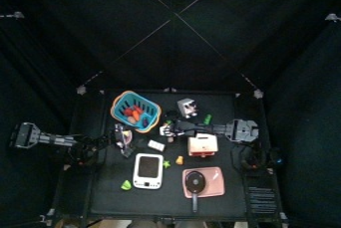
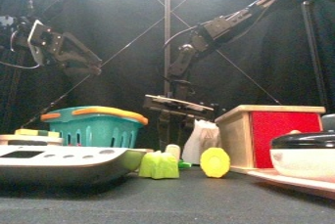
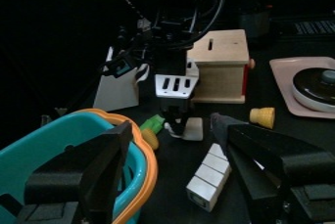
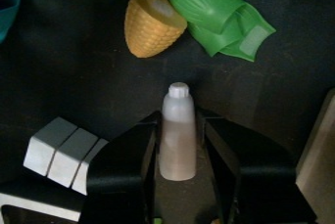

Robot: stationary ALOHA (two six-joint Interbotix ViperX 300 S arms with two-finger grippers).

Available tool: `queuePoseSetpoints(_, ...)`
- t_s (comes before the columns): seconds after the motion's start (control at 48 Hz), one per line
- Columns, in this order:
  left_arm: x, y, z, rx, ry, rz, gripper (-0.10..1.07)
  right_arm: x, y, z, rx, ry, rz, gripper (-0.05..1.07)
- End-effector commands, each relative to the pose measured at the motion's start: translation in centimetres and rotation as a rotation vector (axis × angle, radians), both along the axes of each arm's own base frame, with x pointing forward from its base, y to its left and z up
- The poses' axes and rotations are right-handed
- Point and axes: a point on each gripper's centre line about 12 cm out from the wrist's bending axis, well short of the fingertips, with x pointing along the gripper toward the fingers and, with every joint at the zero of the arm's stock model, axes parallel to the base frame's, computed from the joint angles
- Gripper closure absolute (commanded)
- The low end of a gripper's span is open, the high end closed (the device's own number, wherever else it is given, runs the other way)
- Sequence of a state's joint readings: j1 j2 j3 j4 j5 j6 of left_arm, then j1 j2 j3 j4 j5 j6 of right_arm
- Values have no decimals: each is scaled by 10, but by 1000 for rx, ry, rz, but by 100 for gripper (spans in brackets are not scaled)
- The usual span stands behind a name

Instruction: Stand up detergent

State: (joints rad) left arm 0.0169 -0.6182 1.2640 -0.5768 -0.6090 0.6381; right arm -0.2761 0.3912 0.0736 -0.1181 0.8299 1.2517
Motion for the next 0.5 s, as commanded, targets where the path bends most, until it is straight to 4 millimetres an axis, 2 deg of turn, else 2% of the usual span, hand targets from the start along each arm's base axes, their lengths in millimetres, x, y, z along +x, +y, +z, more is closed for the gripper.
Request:
queuePoseSetpoints(0.0,1,1,3,0,-12,4,0,0,-3,35,-34,-70,7,43)
queuePoseSetpoints(0.271,1,1,3,2,-11,4,0,-4,6,62,-207,-75,116,43)
queuePoseSetpoints(0.479,1,1,3,0,-10,4,0,-3,18,66,-319,-61,158,43)
